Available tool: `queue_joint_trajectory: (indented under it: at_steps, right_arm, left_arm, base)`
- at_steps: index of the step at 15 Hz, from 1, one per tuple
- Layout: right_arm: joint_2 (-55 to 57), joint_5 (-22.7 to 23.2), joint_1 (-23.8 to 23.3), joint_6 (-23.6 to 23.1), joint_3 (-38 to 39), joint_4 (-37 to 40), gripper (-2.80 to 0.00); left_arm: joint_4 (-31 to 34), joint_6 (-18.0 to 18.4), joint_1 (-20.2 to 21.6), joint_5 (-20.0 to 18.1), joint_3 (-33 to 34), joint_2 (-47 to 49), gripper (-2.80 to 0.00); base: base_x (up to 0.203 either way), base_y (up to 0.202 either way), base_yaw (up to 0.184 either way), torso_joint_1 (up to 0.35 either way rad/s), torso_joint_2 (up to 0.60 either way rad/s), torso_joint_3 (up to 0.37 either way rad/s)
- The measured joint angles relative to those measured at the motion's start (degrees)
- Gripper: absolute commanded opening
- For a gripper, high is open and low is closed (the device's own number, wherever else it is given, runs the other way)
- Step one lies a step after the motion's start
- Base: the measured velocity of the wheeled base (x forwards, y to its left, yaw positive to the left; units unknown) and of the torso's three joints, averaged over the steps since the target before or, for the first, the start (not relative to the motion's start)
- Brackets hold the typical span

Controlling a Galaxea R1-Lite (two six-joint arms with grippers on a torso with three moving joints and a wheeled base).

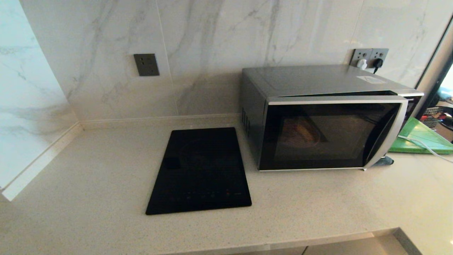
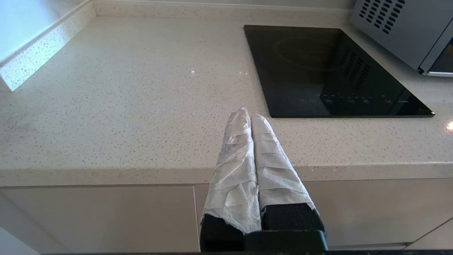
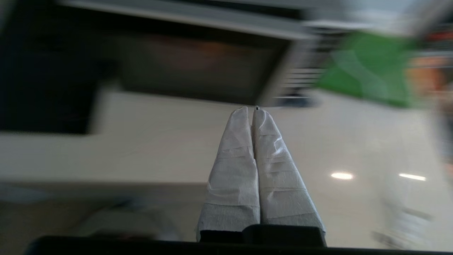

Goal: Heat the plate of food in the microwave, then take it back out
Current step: Open the microwave oven

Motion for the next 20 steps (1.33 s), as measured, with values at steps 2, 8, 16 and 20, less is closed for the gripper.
queue_joint_trajectory:
  at_steps: [2, 8, 16, 20]
  right_arm:
    - [2.2, 8.7, -1.3, 2.1, 0.3, 0.0, -2.80]
    - [12.7, 4.6, -7.3, 13.0, 0.6, -1.5, -2.80]
    - [26.8, -2.6, -13.9, 13.0, 0.0, -26.3, -2.80]
    - [32.9, -2.5, -16.5, 12.5, -0.5, -32.2, -2.80]
  left_arm:
    - [0.0, 0.0, 0.0, 0.0, 0.0, 0.0, -2.80]
    - [0.0, 0.0, 0.0, 0.0, 0.0, 0.0, -2.80]
    - [0.0, 0.0, 0.0, 0.0, 0.0, 0.0, -2.80]
    - [0.0, 0.0, 0.0, 0.0, 0.0, 0.0, -2.80]
  base:
    - [0.000, 0.000, 0.000, 0.000, 0.00, 0.000]
    - [0.000, 0.000, 0.000, 0.000, 0.00, 0.000]
    - [0.000, 0.000, 0.000, 0.000, 0.00, 0.000]
    - [0.000, 0.000, 0.000, 0.000, 0.00, 0.000]
